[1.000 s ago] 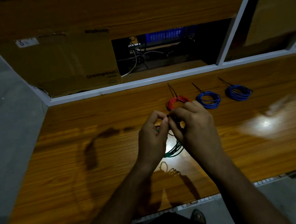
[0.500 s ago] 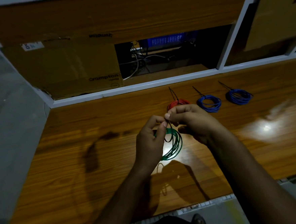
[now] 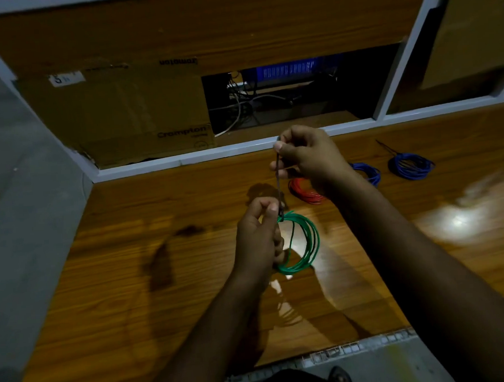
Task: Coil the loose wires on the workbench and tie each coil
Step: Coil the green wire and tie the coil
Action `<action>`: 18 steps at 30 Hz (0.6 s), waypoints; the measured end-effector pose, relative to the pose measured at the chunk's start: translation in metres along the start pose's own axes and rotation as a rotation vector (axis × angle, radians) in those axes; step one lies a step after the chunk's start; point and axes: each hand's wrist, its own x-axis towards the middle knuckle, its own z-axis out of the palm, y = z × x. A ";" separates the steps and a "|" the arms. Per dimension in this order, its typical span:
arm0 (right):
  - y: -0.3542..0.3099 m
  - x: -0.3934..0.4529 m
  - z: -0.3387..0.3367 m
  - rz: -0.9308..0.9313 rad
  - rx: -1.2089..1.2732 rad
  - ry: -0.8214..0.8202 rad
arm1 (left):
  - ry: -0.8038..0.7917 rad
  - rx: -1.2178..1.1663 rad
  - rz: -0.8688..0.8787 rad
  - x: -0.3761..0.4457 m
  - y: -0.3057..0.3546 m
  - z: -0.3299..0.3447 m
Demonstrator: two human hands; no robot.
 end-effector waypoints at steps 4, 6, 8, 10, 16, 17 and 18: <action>-0.009 0.007 0.005 -0.121 -0.103 0.034 | 0.037 -0.029 -0.058 0.006 0.001 -0.008; -0.014 0.008 0.007 -0.164 -0.141 0.027 | 0.056 0.013 -0.060 0.009 0.001 -0.010; -0.018 0.008 0.009 -0.205 -0.157 0.013 | 0.073 0.075 -0.054 0.012 0.001 -0.010; -0.019 0.007 0.012 -0.224 -0.185 0.001 | 0.095 0.116 -0.055 0.013 -0.002 -0.009; -0.012 0.008 0.013 -0.282 -0.317 0.014 | 0.138 0.180 -0.055 0.012 -0.011 -0.007; -0.012 0.009 0.012 -0.290 -0.318 0.017 | 0.142 0.187 -0.054 0.012 -0.012 -0.005; -0.011 0.010 0.011 -0.296 -0.313 0.018 | 0.141 0.193 -0.054 0.013 -0.012 -0.003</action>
